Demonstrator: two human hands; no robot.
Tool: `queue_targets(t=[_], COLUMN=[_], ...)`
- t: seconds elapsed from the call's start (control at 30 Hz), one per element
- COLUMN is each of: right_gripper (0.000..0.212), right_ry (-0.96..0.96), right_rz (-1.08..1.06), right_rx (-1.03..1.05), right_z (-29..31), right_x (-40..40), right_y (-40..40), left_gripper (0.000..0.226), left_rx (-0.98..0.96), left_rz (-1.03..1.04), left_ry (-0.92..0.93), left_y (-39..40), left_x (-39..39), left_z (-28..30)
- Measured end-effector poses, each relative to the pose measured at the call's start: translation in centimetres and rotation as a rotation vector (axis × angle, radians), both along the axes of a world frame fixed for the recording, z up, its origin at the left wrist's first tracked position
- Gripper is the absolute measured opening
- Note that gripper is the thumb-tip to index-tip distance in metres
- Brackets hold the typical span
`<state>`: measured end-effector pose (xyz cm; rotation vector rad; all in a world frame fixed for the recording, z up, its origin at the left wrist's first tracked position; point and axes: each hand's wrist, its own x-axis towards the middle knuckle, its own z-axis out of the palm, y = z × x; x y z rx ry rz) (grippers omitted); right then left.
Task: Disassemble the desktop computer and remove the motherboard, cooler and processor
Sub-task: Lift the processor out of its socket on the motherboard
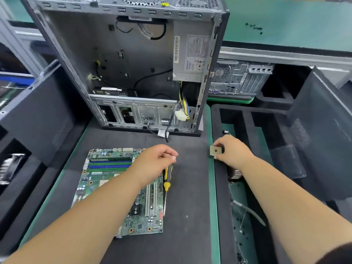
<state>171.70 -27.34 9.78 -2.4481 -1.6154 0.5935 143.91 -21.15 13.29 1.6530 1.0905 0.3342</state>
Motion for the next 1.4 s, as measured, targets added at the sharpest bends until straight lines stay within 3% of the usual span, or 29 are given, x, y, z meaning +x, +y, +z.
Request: queue_targets(t=[0.5, 0.63, 0.97, 1.27, 1.4], right_gripper=[0.044, 0.037, 0.011, 0.008, 0.019], right_ry=[-0.112, -0.066, 0.09, 0.203, 0.164], right_rz=[0.083, 0.036, 0.07, 0.237, 0.287], right_rx=[-0.027, 0.097, 0.446, 0.348, 0.255], right_z=[-1.1, -0.3, 3.2, 3.1, 2.3], right_x=[0.1, -1.5, -12.4, -24.6, -28.2], right_y=[0.2, -0.5, -1.0, 0.6, 1.8], left_gripper=[0.014, 0.015, 0.013, 0.012, 0.012], left_rx=[0.016, 0.041, 0.06, 0.116, 0.137], left_rz=[0.075, 0.08, 0.053, 0.064, 0.089], left_ry=[-0.02, -0.031, -0.08, -0.015, 0.024], left_y=[-0.5, -0.1, 0.9, 2.9, 3.6], left_x=[-1.2, -2.6, -8.7, -17.0, -19.9], left_z=[0.1, 0.0, 0.6, -0.1, -1.3])
